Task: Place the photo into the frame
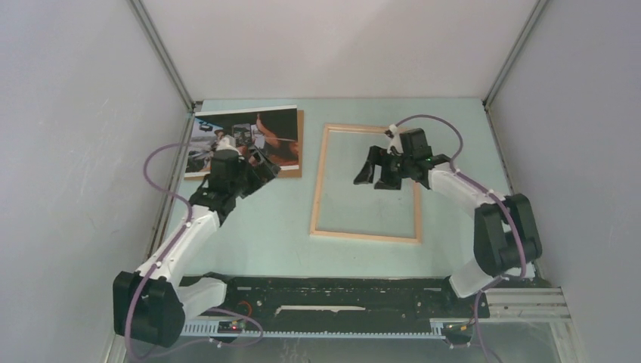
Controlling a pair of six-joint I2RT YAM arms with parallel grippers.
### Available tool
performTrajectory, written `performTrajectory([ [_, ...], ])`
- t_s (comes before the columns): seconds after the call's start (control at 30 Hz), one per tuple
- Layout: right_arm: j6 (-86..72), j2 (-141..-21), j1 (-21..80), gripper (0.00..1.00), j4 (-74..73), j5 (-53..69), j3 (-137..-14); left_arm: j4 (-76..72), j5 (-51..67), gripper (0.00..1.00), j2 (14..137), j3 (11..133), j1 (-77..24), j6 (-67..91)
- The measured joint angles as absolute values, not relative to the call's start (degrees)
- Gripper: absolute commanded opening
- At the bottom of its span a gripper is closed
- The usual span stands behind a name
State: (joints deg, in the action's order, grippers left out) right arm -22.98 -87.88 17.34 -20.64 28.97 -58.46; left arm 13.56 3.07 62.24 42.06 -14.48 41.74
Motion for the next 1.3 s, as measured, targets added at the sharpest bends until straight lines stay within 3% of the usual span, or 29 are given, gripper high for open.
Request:
performTrajectory([
  [0.2, -36.1, -100.8, 23.7, 0.88, -4.6, 33.2, -65.1, 14.5, 0.2, 1.00, 69.5, 50.0, -6.8, 45.2],
  [0.33, -41.9, -113.2, 27.6, 0.86, 0.3, 33.5, -77.4, 10.2, 2.8, 1.00, 76.3, 53.5, -2.0, 48.4],
  [0.6, -44.9, -131.5, 32.8, 0.83, -2.5, 30.6, -103.0, 5.1, 8.5, 1.00, 96.5, 64.7, 7.2, 51.7],
  [0.9, -45.1, -148.2, 33.1, 0.83, -10.8, 27.0, -127.5, 4.4, 14.3, 0.99, 110.7, 74.4, 9.0, 52.5],
  [1.23, -41.3, -150.0, 33.3, 0.82, -17.8, 22.5, -128.9, 7.2, 16.3, 1.00, 115.9, 76.6, 9.4, 53.7],
  [1.3, -39.4, -149.6, 33.6, 0.76, -18.6, 21.4, -128.9, 7.8, 16.3, 1.00, 115.9, 76.6, 9.4, 53.2],
])
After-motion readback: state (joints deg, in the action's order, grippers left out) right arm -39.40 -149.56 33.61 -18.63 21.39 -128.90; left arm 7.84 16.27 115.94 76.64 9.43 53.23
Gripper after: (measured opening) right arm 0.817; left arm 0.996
